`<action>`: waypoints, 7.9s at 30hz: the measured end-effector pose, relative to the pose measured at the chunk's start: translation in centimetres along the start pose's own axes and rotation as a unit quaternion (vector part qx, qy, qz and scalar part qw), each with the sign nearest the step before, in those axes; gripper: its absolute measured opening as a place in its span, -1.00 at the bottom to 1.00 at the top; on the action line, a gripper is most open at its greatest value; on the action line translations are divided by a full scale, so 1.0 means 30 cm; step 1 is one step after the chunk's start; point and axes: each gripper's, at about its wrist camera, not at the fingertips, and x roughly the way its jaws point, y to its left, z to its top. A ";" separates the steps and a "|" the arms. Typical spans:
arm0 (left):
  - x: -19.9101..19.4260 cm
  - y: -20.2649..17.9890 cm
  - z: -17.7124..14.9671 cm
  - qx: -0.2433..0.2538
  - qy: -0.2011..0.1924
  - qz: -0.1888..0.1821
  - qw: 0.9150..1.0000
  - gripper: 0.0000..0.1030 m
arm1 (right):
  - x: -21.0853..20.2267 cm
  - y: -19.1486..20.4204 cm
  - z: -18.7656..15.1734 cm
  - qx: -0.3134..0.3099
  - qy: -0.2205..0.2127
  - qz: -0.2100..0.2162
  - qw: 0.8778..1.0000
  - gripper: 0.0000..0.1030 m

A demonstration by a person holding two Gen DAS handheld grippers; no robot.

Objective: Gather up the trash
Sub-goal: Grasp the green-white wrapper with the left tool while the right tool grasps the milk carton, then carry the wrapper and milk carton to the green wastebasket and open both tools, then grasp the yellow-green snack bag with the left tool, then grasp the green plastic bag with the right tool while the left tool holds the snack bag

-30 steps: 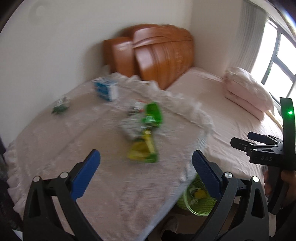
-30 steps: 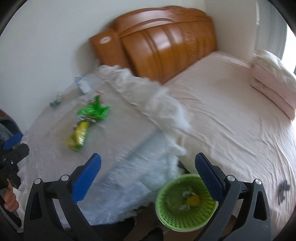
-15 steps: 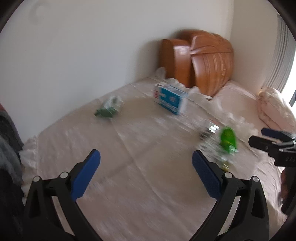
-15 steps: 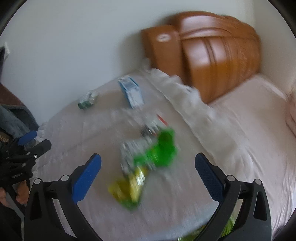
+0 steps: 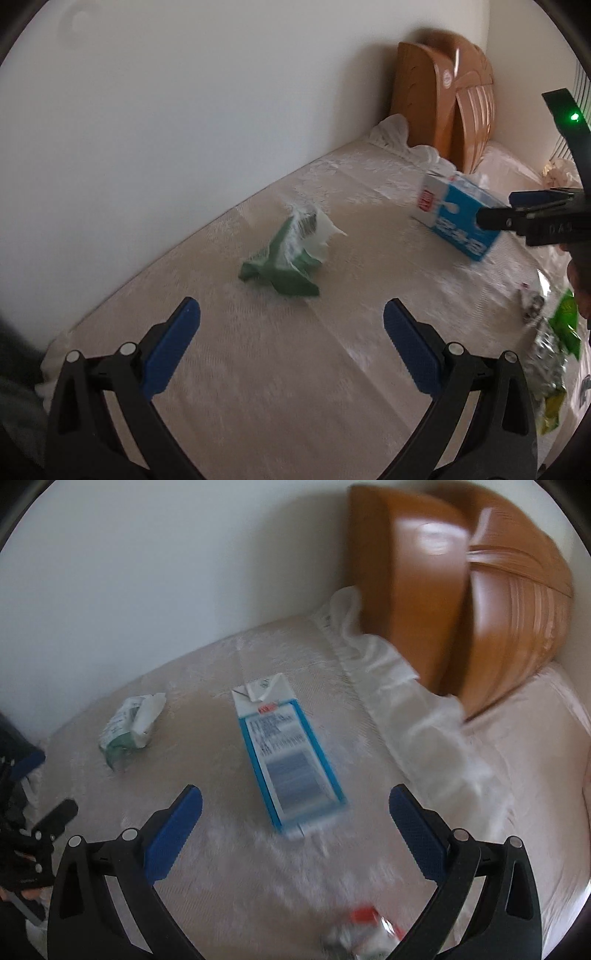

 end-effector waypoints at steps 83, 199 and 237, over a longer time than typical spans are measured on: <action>-0.708 -1.023 -0.539 0.110 -0.001 -0.171 0.979 -0.05 | -0.976 -0.485 -1.443 0.255 -0.106 0.029 0.961 -0.15; -0.198 -0.722 -0.488 0.040 0.080 -0.113 0.990 0.12 | -0.328 -0.237 -0.698 0.183 -0.014 0.072 0.980 0.89; -0.228 -0.502 -0.583 -0.009 0.072 -0.105 0.992 0.12 | -0.231 -0.065 -0.705 0.163 0.027 0.086 0.982 0.81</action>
